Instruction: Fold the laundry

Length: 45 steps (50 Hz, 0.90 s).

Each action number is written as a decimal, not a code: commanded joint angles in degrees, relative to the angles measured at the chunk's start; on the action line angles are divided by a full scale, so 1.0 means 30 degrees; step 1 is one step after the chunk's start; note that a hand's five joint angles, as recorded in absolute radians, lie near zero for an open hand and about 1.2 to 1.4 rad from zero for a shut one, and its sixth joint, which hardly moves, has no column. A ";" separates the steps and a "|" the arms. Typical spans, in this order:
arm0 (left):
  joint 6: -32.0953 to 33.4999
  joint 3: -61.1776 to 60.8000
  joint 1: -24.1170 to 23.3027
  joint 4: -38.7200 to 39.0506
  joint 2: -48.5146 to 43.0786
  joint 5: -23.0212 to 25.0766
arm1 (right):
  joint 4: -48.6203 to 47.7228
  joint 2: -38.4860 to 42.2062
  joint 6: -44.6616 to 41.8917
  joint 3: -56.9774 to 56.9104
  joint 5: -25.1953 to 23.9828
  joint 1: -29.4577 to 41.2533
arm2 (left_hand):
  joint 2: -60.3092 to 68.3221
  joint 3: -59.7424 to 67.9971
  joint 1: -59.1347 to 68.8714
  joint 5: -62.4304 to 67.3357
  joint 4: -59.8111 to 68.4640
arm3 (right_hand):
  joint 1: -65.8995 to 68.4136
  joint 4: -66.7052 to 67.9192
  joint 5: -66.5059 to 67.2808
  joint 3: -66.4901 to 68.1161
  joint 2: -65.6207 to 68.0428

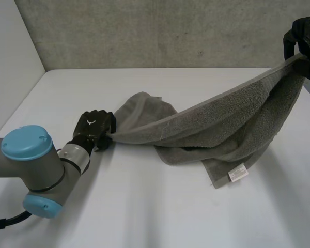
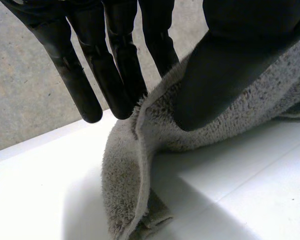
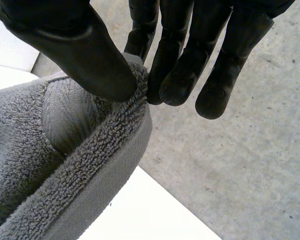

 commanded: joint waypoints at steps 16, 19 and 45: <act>0.3509 0.1725 0.0029 0.0361 -0.1316 0.0165 | 0.0779 0.5702 -0.3141 -0.1246 -0.0517 -0.0186 | 0.6399 0.6418 0.6474 0.6467 0.6398 | 0.1458 0.1135 0.1165 0.1034 0.1260; 0.3538 0.2018 0.0029 0.0243 -0.1463 0.0165 | 0.2095 0.8072 -0.4897 -0.2618 0.0036 -0.0040 | 0.6399 0.6418 0.6474 0.6467 0.6398 | 0.1458 0.1135 0.1165 0.1034 0.1260; 0.4096 1.9873 0.0000 -0.3099 -0.3515 -0.0273 | -0.8036 1.6817 -0.5207 -2.1549 0.7562 0.4531 | 0.6399 0.6418 0.6474 0.6467 0.6398 | 0.1458 0.1135 0.1165 0.1034 0.1260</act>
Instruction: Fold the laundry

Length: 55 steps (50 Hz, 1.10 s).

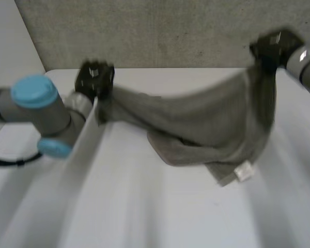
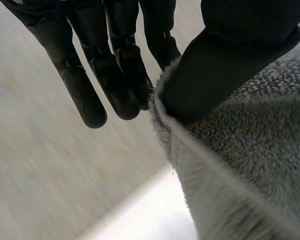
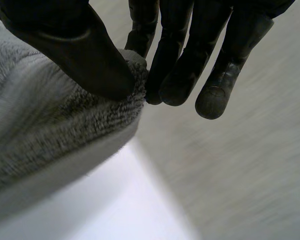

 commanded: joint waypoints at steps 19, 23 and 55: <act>-0.1196 0.2220 0.0359 -0.0790 0.0697 -0.1909 | -0.2846 -0.1128 0.2315 0.4734 0.0003 0.0268 | 0.3421 0.3424 0.4066 0.3902 0.3402 | 0.1381 0.1107 0.1090 0.1023 0.1081; -0.0963 -0.3531 0.0447 -0.0527 0.1573 -0.0831 | -0.2842 -0.1540 0.1611 0.7767 -0.0085 0.0208 | 0.3421 0.3424 0.4066 0.3902 0.3402 | 0.1381 0.1107 0.1090 0.1023 0.1081; 0.3199 -1.5154 0.1178 -0.3329 1.6206 0.1079 | -0.3492 -1.5152 -0.0059 2.0250 -0.2836 -0.4152 | 0.3421 0.3424 0.4066 0.3902 0.3402 | 0.1381 0.1107 0.1090 0.1023 0.1081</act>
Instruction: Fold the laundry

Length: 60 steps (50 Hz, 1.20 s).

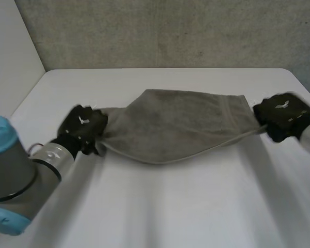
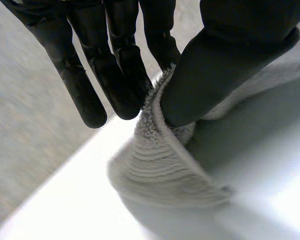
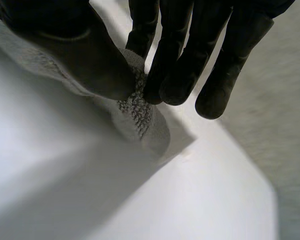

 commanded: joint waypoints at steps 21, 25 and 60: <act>0.0002 -0.0130 0.1192 -0.5835 0.6232 0.0250 | 0.6964 -0.2597 -0.2343 -0.3115 -0.2860 -0.3805 | 0.3413 0.3416 0.4065 0.3901 0.3396 | 0.1379 0.1107 0.0994 0.0953 0.1077; 0.0148 0.0890 0.1134 -0.5717 0.2017 0.0192 | 0.7110 0.0410 -0.3366 -0.3873 -0.1723 -0.2873 | 0.3413 0.3416 0.4065 0.3901 0.3396 | 0.1379 0.1107 0.0994 0.0953 0.1077; -0.4451 1.1370 0.0985 -0.4135 -0.2777 -0.3354 | 0.0399 0.3647 0.1731 -0.9542 0.3150 0.2991 | 0.3413 0.3416 0.4065 0.3901 0.3396 | 0.1379 0.1107 0.0994 0.0953 0.1077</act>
